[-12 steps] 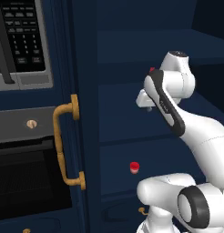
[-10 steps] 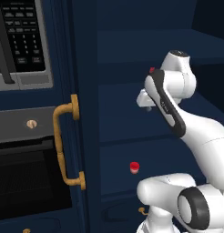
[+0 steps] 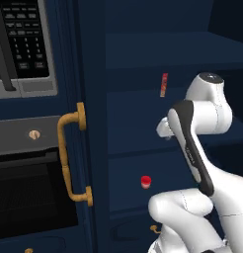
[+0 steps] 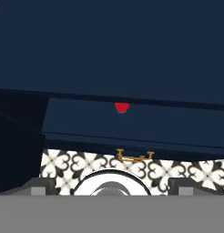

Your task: Pick the jam and place it on the digital scale for weighing, and close the cabinet.

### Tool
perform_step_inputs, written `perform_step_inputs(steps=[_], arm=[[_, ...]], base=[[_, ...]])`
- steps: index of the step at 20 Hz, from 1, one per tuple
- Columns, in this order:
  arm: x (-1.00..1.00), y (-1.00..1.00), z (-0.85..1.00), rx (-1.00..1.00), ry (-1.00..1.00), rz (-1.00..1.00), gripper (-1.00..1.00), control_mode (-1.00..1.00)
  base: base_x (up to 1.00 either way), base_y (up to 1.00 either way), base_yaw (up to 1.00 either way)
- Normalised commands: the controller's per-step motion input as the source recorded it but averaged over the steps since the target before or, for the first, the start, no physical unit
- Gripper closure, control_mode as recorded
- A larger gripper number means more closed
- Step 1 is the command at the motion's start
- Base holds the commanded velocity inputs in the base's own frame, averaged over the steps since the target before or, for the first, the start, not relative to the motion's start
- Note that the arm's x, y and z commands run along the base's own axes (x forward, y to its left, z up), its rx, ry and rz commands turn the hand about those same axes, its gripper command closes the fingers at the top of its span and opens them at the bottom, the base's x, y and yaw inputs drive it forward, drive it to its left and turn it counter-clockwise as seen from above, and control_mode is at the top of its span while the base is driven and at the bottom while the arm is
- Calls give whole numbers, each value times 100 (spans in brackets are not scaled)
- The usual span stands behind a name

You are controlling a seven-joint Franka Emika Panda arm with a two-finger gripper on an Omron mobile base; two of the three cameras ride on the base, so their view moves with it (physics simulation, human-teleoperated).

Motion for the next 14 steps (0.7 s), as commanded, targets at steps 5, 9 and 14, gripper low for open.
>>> perform_step_inputs(steps=[5,9,14], arm=[[-32,-1,-74,5,-2,0,-100,-100],[6,0,-71,4,-4,0,-100,-100],[15,0,-65,0,0,0,-100,-100]], base=[[0,0,0],[0,0,0],[0,0,0]])
